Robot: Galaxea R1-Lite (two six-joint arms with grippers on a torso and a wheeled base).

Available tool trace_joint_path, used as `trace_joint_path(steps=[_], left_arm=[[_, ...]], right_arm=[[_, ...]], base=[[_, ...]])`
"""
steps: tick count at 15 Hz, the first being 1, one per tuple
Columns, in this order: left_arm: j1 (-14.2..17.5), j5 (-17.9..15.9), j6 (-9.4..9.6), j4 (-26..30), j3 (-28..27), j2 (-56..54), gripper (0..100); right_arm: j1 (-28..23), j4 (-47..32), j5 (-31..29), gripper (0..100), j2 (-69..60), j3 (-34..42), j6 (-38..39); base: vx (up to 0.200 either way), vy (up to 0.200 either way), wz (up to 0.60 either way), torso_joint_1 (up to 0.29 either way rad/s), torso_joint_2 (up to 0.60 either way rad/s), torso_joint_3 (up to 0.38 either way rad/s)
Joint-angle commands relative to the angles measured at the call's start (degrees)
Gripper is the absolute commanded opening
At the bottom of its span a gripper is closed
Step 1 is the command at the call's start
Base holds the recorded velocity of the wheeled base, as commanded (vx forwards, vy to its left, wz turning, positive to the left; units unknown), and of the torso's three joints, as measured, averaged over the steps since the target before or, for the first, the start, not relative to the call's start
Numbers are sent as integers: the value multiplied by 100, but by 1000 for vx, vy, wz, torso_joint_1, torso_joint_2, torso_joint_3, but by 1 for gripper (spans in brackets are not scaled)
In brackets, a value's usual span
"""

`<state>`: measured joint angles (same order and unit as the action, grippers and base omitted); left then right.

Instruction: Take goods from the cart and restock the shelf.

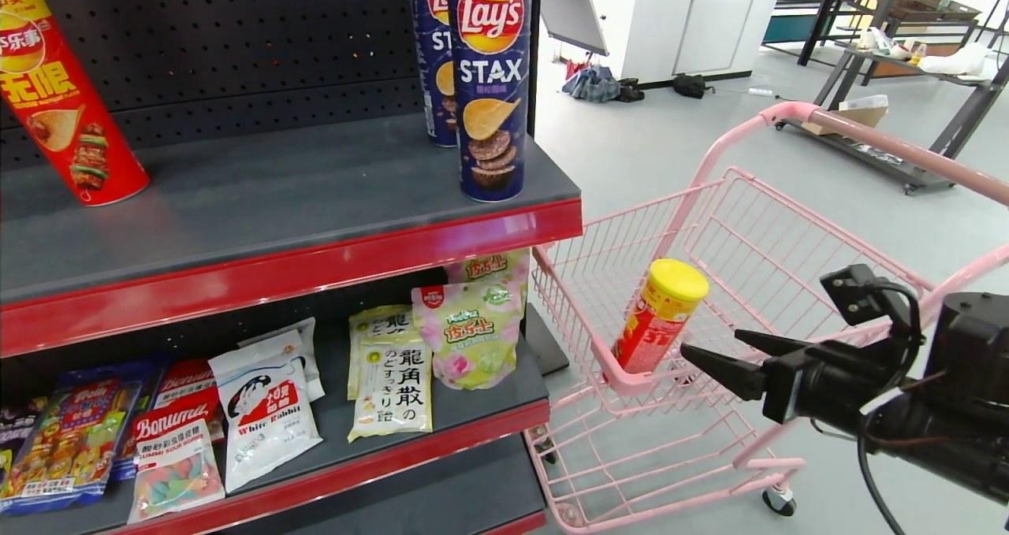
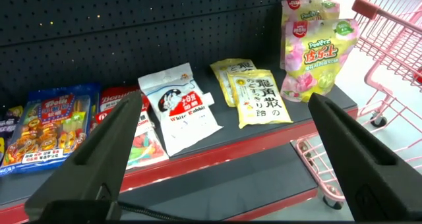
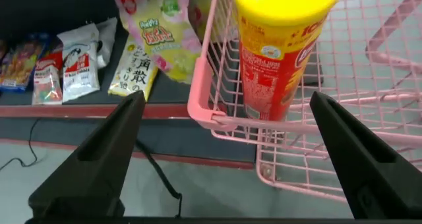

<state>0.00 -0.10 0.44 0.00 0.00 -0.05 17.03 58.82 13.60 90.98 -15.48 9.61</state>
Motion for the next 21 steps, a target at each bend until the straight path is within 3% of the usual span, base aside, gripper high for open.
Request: trace_joint_path(steps=[1,15,21], left_arm=[[0,1,0,0,0,5,100],[0,10,-9,0,0,5,100],[0,1,0,0,0,5,100]], right_arm=[[72,7,19,100,632,-148,6],[-191,7,-332,100,2161,-1941,6],[-139,16,-376,100,2416,-2266,173]], base=[[0,0,0,0,0,0],[0,0,0,0,0,0],[0,0,0,0,0,0]])
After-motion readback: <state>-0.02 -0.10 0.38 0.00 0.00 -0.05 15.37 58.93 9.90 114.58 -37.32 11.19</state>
